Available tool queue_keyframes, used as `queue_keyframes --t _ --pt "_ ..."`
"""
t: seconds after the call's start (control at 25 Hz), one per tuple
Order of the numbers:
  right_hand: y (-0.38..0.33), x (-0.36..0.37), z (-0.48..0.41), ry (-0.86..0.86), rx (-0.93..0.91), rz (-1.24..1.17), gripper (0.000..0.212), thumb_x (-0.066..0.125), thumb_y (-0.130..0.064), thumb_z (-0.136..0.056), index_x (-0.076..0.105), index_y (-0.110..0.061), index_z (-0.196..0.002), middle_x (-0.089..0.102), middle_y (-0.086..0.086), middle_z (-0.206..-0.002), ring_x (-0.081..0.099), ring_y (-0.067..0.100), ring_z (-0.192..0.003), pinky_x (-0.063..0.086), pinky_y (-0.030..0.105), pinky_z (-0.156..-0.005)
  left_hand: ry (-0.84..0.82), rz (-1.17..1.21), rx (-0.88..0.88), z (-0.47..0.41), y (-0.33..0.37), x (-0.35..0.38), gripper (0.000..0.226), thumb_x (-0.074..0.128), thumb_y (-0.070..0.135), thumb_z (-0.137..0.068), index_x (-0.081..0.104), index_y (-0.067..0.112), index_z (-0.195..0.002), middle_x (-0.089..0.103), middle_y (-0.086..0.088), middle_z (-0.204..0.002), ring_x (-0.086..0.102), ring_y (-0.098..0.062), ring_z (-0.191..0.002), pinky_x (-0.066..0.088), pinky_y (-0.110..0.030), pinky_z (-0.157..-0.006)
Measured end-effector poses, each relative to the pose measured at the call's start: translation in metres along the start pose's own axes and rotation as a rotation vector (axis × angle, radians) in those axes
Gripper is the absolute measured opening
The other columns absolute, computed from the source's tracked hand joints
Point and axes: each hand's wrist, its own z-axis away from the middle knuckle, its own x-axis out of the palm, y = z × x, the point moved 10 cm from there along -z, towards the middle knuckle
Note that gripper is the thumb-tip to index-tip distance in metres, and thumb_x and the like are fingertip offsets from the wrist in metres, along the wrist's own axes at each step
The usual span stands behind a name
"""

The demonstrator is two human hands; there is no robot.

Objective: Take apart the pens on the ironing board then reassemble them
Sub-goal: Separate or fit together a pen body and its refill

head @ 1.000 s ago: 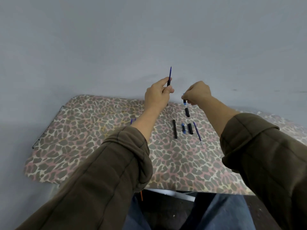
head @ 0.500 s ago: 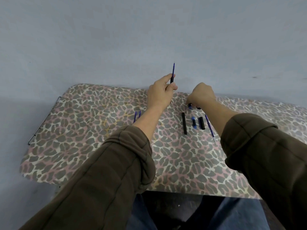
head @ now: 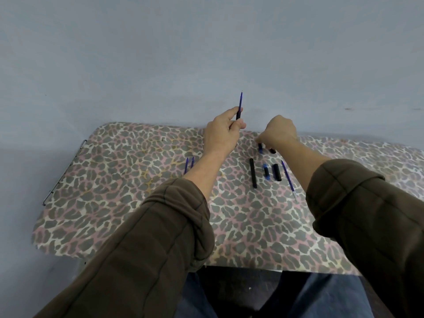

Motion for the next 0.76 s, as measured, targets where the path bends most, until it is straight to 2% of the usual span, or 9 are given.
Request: queue_keyframes --t 0.16,0.24,0.4,0.6,0.76 --pt "-0.004 -0.042 0.01 0.029 -0.064 -0.212 0.018 0.077 -0.025 -0.086 0.076 -0.007 -0.089 0.076 0.009 -0.078 0.07 0.02 -0.068 0.054 0.028 -0.057 -0.015 0.001 0.002 0.003 0.015 0.0 0.034 0.059 0.028 -0.102 0.062 0.032 -0.136 0.078 0.018 -0.095 0.071 0.003 -0.092 0.058 -0.033 -0.093" --pt "-0.014 -0.062 0.02 0.031 -0.118 -0.395 0.014 0.071 -0.022 -0.087 0.078 -0.01 -0.086 0.077 0.007 -0.079 0.068 0.016 -0.065 0.048 0.026 -0.053 -0.021 -0.013 0.007 0.005 0.027 0.0 0.034 0.058 0.029 -0.103 0.062 0.034 -0.136 0.078 0.018 -0.096 0.071 0.001 -0.094 0.058 -0.034 -0.09" --pt "-0.037 -0.101 0.047 -0.028 -0.21 -0.692 0.018 0.068 -0.022 -0.085 0.079 -0.008 -0.087 0.079 0.003 -0.086 0.061 0.015 -0.062 0.041 0.025 -0.05 -0.031 -0.022 0.046 0.015 0.068 0.0 0.034 0.058 0.028 -0.102 0.063 0.036 -0.135 0.078 0.017 -0.092 0.071 -0.005 -0.089 0.058 -0.034 -0.083" --pt "-0.046 -0.144 0.079 -0.03 -0.32 -0.711 0.014 0.069 -0.019 -0.082 0.079 -0.009 -0.081 0.078 0.003 -0.085 0.059 0.012 -0.06 0.037 0.025 -0.048 -0.034 -0.047 0.086 0.028 0.108 -0.005 0.034 0.056 0.026 -0.102 0.064 0.037 -0.133 0.078 0.015 -0.089 0.07 -0.01 -0.094 0.057 -0.037 -0.088" --pt "-0.041 -0.175 0.099 0.007 -0.38 -0.735 0.008 0.074 -0.016 -0.084 0.08 -0.011 -0.08 0.074 -0.003 -0.075 0.058 0.012 -0.06 0.036 0.024 -0.047 -0.053 -0.043 0.109 0.042 0.133 -0.005 0.035 0.056 0.026 -0.103 0.063 0.037 -0.135 0.078 0.013 -0.091 0.069 -0.01 -0.096 0.057 -0.037 -0.086"
